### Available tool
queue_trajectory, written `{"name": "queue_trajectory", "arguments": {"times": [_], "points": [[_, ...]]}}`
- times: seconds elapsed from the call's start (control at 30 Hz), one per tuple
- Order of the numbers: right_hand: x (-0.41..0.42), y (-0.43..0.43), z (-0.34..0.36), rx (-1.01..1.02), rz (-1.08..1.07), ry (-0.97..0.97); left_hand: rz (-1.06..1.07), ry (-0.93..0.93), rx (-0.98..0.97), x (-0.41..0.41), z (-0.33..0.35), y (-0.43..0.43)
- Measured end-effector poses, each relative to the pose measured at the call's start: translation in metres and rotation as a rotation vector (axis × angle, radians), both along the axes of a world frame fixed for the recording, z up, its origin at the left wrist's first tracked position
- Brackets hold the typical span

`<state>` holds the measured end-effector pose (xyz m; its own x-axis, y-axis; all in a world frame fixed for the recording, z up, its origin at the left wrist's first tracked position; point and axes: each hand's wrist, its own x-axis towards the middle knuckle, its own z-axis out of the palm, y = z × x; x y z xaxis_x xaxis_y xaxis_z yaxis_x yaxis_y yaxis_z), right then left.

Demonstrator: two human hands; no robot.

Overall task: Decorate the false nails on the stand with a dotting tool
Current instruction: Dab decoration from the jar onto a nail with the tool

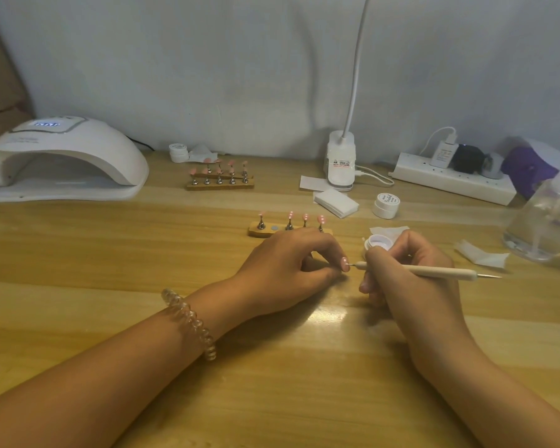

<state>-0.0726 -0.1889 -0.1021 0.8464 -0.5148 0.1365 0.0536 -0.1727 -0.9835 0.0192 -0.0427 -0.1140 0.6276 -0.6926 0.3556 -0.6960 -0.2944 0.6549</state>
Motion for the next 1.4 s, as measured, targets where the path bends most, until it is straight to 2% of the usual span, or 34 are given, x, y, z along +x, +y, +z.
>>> {"name": "queue_trajectory", "arguments": {"times": [1.4], "points": [[-0.0005,0.0007,0.0012,0.017,0.003,-0.018,0.002,0.025,0.002,0.0006,-0.0011,0.0002]]}}
